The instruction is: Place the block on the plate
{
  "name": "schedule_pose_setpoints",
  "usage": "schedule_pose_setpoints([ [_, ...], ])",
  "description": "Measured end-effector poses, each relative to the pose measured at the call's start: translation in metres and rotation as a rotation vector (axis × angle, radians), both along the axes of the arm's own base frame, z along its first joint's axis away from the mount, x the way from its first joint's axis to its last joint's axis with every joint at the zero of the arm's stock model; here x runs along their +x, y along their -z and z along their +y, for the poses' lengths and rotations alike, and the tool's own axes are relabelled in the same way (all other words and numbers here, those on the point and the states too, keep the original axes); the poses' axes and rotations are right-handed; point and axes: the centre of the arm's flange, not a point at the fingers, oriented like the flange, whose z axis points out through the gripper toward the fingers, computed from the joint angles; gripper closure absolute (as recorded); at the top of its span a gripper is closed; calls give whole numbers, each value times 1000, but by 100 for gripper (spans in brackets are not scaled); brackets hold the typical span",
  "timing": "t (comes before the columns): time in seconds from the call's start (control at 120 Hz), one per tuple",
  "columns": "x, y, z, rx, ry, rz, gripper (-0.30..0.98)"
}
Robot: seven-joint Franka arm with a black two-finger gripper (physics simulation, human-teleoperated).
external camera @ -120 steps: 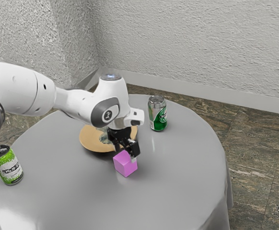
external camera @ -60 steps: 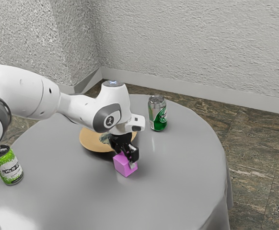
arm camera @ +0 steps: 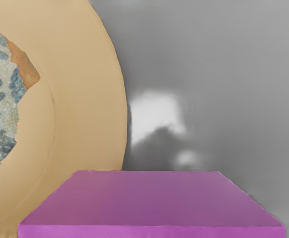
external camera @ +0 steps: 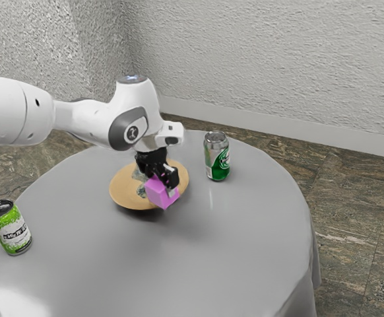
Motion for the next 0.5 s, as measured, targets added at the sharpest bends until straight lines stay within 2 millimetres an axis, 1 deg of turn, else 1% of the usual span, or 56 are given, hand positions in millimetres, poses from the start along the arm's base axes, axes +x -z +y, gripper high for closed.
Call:
schedule_pose_setpoints([
  [0.067,8,-16,17,0,-26,-11,30],
  [0.117,12,-21,35,6,-55,-8,30],
  [0.167,20,-27,46,9,-71,-10,31],
  [0.208,28,-28,59,16,-90,-6,31],
  [0.275,42,-24,71,23,-107,4,31],
  [0.367,60,-11,83,28,-123,23,32],
  [0.433,72,0,88,29,-129,37,32],
  [0.5,76,21,93,30,-135,71,32],
])
